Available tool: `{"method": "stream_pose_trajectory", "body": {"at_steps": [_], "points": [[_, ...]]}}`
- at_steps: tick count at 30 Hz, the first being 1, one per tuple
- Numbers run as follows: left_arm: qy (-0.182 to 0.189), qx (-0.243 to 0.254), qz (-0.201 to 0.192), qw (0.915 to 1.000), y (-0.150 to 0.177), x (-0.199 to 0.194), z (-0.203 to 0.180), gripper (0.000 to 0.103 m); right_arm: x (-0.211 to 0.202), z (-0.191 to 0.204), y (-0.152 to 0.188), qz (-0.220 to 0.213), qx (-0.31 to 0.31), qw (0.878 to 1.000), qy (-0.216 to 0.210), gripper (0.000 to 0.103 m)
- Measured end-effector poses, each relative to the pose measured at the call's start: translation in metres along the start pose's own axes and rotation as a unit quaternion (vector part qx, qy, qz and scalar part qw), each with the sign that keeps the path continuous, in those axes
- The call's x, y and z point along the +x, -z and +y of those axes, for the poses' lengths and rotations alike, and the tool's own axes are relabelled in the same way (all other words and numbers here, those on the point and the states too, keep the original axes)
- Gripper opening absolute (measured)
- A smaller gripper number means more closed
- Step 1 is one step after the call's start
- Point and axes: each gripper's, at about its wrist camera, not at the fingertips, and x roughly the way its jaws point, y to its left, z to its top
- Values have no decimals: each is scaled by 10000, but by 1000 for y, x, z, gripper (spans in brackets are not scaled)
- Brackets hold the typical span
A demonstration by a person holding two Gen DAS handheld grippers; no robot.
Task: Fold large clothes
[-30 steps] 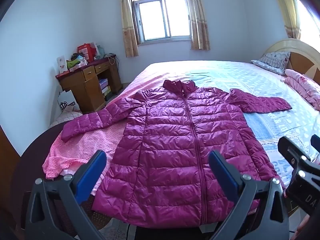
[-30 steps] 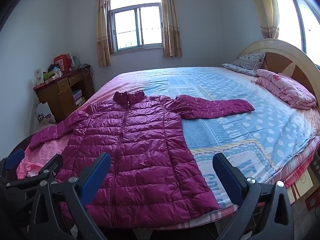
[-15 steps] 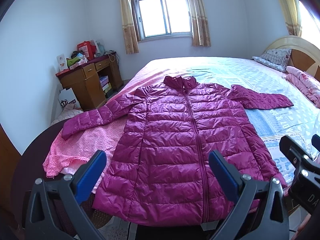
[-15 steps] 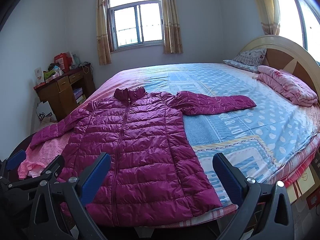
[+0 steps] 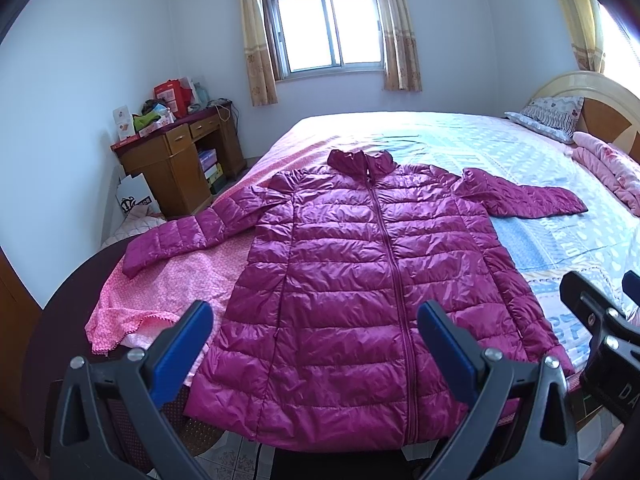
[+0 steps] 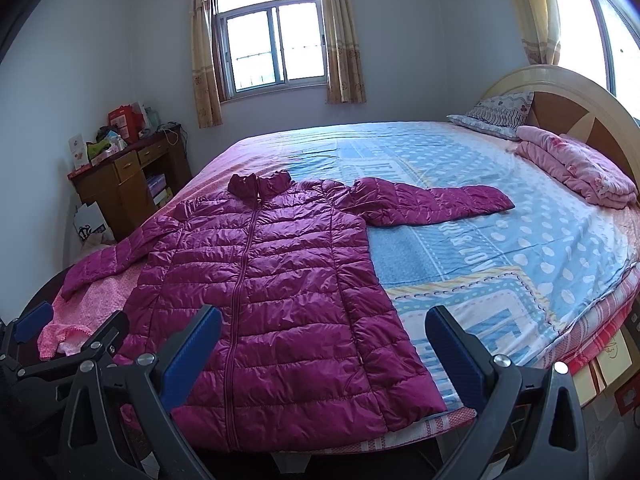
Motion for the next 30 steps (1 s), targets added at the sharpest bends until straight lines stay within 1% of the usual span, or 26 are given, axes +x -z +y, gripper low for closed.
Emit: {"method": "stream_pose_trajectory", "body": {"at_steps": [30], "points": [[-2,2,24,10000,0,1,0,103,7,-1,0,114,67,9999,-40,102]]}}
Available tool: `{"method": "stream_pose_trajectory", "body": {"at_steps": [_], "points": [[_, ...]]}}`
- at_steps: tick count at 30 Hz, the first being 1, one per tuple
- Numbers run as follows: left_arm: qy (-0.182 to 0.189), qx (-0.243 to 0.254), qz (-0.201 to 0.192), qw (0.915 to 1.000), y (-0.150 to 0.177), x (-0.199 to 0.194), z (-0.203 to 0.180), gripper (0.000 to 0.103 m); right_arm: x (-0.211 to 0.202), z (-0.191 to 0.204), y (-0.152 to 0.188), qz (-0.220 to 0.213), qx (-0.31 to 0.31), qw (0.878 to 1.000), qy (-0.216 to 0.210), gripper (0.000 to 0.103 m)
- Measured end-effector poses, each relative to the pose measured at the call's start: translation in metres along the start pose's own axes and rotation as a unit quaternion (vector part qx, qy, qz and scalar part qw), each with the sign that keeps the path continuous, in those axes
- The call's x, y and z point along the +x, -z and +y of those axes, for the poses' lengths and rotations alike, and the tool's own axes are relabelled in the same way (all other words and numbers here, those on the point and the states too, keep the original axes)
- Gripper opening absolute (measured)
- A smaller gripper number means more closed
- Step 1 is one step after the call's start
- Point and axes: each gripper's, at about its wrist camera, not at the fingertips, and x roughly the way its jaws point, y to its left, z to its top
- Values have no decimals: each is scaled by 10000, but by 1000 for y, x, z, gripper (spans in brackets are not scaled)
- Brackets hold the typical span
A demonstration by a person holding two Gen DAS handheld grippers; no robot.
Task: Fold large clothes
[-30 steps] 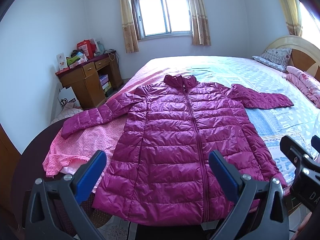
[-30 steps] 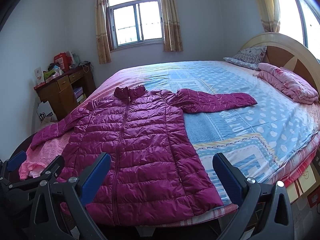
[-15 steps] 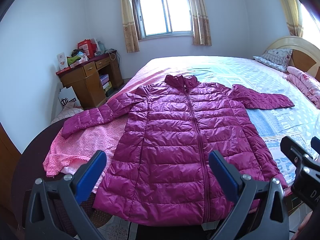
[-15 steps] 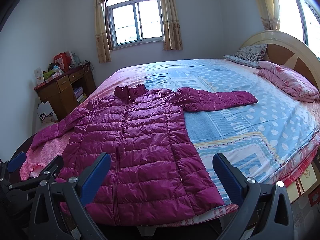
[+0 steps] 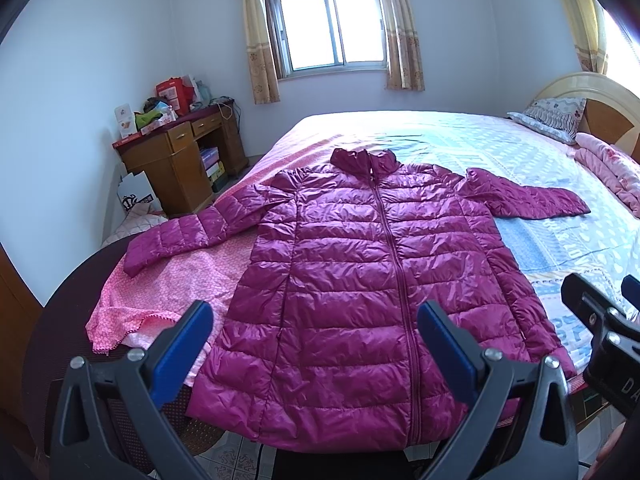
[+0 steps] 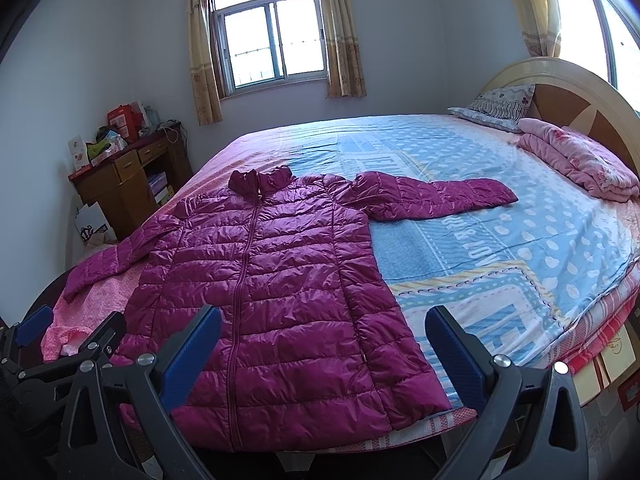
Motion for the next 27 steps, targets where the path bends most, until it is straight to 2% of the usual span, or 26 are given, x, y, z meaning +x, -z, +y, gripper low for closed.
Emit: {"method": "stream_pose_trajectory", "body": {"at_steps": [14,22,27], "points": [[-8,25,59,10000,6,3,1,103,6,-3,1,19,38,10000,-3,102],[-67,57,318,9995,11,25,1,103,23,-20,0,137,258,9995,71,102],[-63,71,427,9990,2,45,-6,103,42,-38,-6,120,504,9985,-151,102]]}}
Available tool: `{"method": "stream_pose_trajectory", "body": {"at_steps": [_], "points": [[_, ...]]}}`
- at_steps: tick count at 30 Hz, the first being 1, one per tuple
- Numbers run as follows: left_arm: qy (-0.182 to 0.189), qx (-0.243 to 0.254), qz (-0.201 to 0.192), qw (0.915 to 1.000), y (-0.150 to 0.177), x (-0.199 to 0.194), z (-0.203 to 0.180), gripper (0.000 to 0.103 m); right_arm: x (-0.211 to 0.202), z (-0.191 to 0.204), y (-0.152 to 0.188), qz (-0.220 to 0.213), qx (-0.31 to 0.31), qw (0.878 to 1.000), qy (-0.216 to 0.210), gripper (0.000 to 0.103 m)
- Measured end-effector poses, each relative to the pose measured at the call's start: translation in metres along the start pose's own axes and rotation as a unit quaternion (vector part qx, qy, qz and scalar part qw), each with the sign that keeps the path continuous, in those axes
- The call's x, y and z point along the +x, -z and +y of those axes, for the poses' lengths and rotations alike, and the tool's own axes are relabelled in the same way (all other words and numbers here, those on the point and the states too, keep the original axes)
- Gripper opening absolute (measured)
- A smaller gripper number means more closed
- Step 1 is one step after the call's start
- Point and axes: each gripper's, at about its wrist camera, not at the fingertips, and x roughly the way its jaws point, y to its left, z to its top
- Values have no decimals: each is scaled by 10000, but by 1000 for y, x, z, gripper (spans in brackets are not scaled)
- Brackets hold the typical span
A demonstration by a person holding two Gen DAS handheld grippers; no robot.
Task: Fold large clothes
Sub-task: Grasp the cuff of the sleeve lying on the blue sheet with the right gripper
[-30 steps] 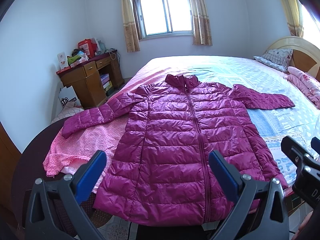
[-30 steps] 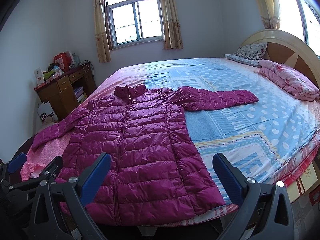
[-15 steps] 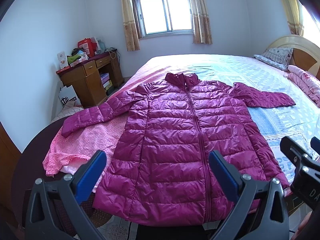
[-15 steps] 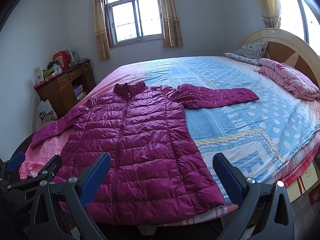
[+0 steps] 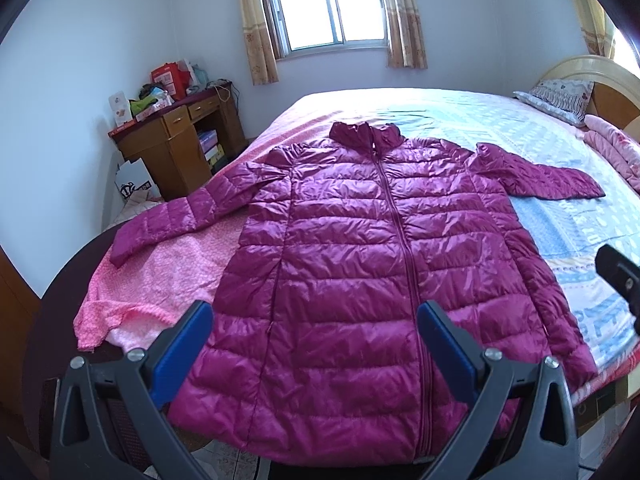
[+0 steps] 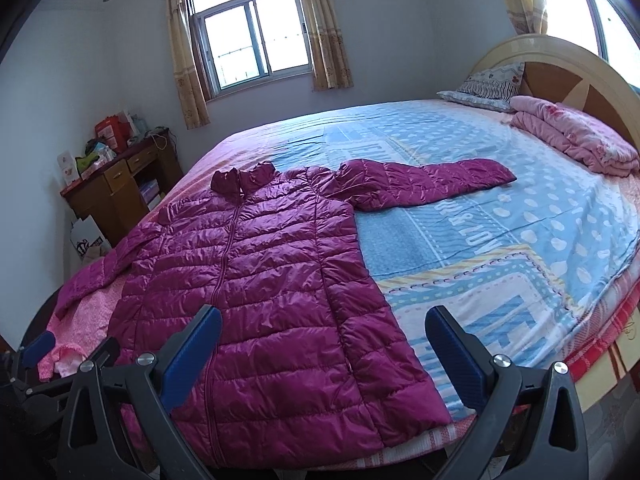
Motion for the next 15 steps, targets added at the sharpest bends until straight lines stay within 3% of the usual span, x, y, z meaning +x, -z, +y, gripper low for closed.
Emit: {"method": "stream_pose_trajectory", "body": {"at_steps": [5,11,15], "points": [[96,80,86,9999,-19,27,-13,103,35,-22,-16,143,168,9995,-222,102],[895,-134,320,9954,-49,65,-11,103,73,-73,-50,148,501,9983,272,102],[830,-362,426,9950,-76,100,1,103,100,-134,-79,205,1218,9911,487,102]]}}
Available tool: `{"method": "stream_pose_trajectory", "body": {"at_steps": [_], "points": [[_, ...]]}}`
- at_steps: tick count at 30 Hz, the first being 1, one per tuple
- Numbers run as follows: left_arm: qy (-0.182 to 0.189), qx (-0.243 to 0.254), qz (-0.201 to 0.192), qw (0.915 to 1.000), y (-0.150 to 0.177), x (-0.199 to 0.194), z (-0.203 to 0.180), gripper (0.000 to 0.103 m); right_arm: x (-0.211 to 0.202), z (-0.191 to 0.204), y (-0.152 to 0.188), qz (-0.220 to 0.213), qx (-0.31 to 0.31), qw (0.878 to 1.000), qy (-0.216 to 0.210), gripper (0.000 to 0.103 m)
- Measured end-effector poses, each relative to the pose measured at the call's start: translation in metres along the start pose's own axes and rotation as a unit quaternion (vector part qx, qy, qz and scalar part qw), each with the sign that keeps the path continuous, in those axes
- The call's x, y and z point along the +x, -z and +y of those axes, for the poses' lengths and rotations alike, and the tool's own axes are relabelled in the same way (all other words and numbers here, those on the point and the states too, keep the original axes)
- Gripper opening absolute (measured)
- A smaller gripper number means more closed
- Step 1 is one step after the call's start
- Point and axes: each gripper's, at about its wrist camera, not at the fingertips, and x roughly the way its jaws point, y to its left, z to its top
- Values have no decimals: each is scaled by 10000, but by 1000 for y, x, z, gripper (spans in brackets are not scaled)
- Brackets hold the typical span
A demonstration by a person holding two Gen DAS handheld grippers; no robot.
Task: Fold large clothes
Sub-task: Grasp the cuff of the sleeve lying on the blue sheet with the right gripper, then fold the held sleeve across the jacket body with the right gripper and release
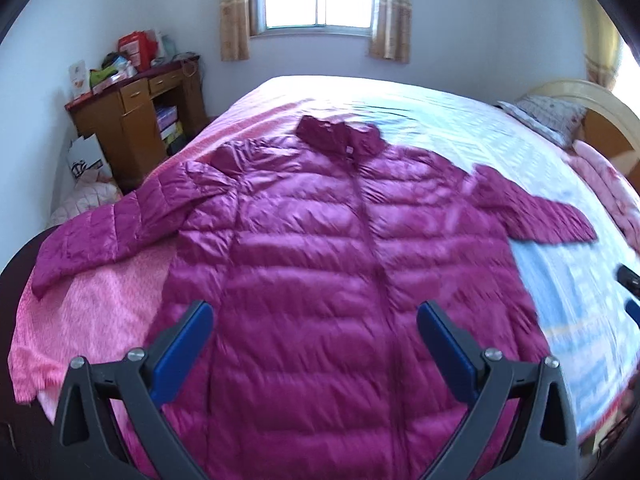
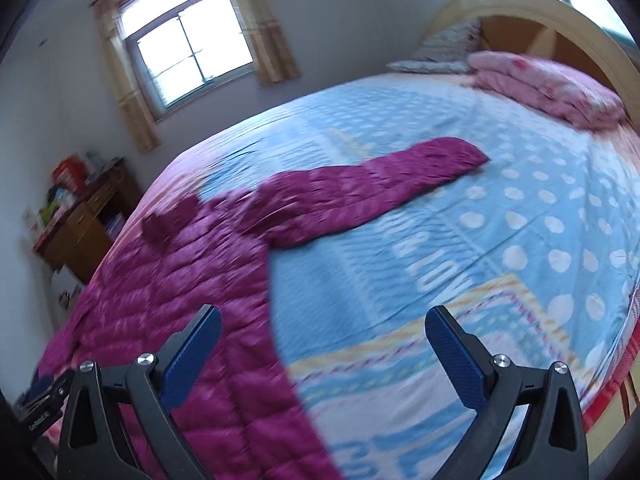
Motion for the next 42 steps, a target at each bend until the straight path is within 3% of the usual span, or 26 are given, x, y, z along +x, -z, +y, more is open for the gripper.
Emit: {"method": "stream_pose_trajectory", "body": {"at_steps": [5,8,15,21,23,24,26,28,32,36,42], "points": [[-432,-27,-68,9990,-32,41,16,103,43,-80,-50,128,1308,9906,-378,99],[-804,-15,-244,9965,-40,62,27,103,72,-115,-81,97,1735,9844,-259,80],[-1097,-278,-178,9934,-36,106,45,103,144,-179,-121,21,2793,9601,140,80],[-1038,-393,58,9938,-21,130,48,103,182,-163,-153,18,2436,9672,717,80],[-986,-468,194,9938,-21,134,50,103,189,-158,-158,46,2260,9699,907,73],[-976,-483,201,9938,-21,135,50,103,190,-153,-157,69,2137,9721,969,55],[-976,-460,217,9939,-21,136,49,103,199,-150,-156,177,1801,9768,1147,31],[-942,-467,220,9942,-21,137,50,103,202,-151,-154,122,1527,9808,1203,20],[-775,-570,225,9951,-21,137,54,103,189,-155,-157,55,1451,9845,981,8],[-712,-604,195,9954,-21,138,55,103,140,-125,-166,-540,1051,9891,875,6],[-619,-653,147,9958,-20,136,57,103,67,-10,-190,-1161,-49,9932,-119,5]]}}
